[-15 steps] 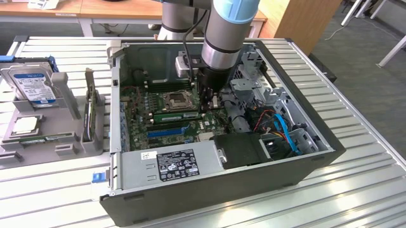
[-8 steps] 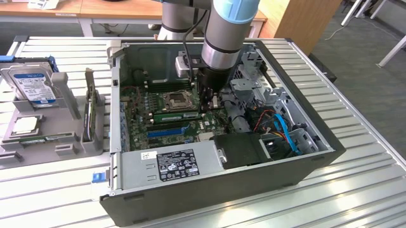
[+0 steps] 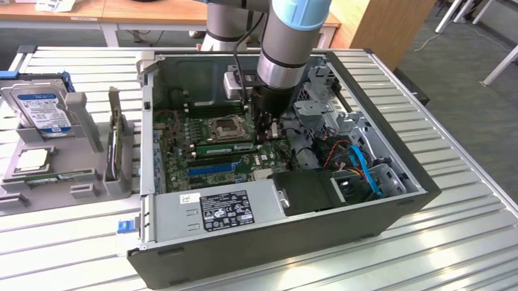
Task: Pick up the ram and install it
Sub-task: 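Press down the ram until it locks into place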
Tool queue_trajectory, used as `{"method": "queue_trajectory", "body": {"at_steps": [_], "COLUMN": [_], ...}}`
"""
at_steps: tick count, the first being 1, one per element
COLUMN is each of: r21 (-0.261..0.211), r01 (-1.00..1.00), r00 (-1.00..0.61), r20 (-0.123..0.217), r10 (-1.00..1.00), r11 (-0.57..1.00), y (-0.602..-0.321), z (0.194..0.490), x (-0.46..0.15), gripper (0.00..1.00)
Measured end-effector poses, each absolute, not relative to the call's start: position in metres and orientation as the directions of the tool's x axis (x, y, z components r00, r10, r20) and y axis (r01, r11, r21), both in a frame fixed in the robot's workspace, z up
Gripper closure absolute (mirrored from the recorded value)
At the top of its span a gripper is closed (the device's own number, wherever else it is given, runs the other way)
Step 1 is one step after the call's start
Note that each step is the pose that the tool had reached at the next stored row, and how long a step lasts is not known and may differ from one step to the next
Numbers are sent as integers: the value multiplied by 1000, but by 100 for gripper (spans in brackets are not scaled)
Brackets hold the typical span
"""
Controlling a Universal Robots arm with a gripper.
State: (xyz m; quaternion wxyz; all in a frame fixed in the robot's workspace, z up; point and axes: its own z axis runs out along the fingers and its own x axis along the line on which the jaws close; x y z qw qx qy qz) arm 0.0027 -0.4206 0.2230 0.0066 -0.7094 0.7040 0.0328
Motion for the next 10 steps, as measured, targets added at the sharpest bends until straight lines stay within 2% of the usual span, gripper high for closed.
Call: {"method": "queue_trajectory", "body": {"at_steps": [10], "r21": [38], "r01": [-999], "r00": [6], "r20": [-55], "r10": [-998], "r11": [-9], "y": [-421], "z": [239], "x": [3], "gripper": [90]}}
